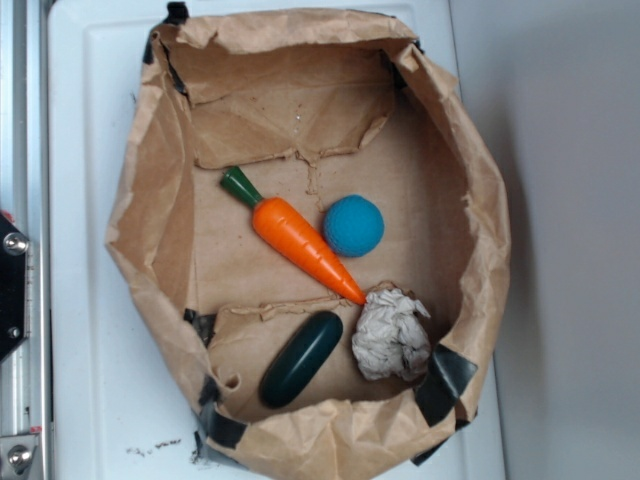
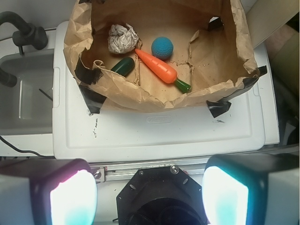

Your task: Grab the plastic pickle.

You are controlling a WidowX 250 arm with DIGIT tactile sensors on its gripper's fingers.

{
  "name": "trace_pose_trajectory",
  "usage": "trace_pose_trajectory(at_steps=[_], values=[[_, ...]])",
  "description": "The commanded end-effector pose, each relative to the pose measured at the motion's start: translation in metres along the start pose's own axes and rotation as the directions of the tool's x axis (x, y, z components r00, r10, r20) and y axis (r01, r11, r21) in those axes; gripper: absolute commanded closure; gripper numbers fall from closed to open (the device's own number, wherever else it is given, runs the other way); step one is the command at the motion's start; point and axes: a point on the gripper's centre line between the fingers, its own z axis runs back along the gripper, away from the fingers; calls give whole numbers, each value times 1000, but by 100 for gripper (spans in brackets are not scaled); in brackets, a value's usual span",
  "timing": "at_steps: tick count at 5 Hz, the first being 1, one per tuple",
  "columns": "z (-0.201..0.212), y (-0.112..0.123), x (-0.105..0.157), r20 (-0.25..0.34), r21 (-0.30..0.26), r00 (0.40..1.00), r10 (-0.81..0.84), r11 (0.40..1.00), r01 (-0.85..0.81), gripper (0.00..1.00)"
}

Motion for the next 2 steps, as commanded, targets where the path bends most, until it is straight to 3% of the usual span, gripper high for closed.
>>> trace_pose_trajectory(at_steps=[1, 2], values=[[0, 0, 0, 0, 0, 1000, 0, 1000, 0, 0], [-3, -11, 32, 11, -63, 999, 50, 997, -50, 0]])
